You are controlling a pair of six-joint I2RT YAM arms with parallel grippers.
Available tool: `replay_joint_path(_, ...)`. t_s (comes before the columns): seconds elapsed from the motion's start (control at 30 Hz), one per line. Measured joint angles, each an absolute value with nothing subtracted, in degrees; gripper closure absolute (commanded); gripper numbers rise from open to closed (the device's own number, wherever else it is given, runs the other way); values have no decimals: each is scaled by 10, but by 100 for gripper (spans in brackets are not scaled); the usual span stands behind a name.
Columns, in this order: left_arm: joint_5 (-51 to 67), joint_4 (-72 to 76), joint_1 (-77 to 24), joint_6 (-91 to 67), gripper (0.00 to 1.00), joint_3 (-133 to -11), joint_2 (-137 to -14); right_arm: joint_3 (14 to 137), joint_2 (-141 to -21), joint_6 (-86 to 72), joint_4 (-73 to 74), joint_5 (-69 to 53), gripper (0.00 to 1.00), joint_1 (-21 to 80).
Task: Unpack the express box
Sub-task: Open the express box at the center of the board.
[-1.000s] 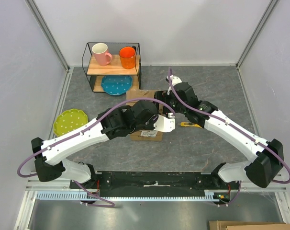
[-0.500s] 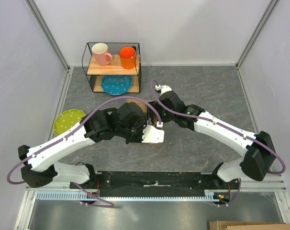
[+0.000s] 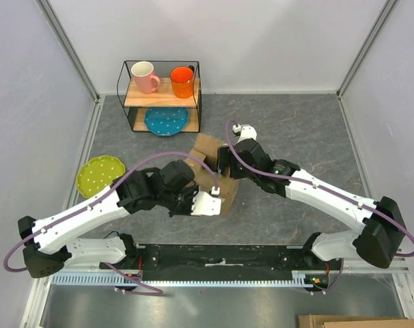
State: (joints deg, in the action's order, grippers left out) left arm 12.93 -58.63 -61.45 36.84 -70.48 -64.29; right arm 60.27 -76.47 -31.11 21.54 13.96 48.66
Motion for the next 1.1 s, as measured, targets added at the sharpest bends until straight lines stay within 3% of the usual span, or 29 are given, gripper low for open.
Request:
replay_joint_path(0.2, 58, -584, -601, 360, 98, -555, -609, 578, -756, -333, 180, 189, 2, 475)
replay_joint_path(0.33, 17, -575, -598, 355, 98, -526, -609, 576, -757, -339, 170, 190, 2, 477)
replay_joint_path(0.43, 21, -603, -597, 351, 98, -582, -619, 573, -757, -339, 165, 194, 2, 480)
replay_joint_path(0.53, 49, -642, -596, 344, 98, -756, -645, 564, -749, -338, 156, 201, 2, 483)
replay_joint_path(0.67, 35, -532, -580, 320, 98, -965, -650, 543, -729, -338, 141, 216, 2, 494)
replay_joint_path(0.9, -161, -289, -568, 302, 98, -864, -640, 521, -711, -338, 128, 242, 2, 525)
replay_joint_path(1.1, -206, -282, -538, 248, 98, -836, -791, 504, -693, -339, 113, 263, 2, 552)
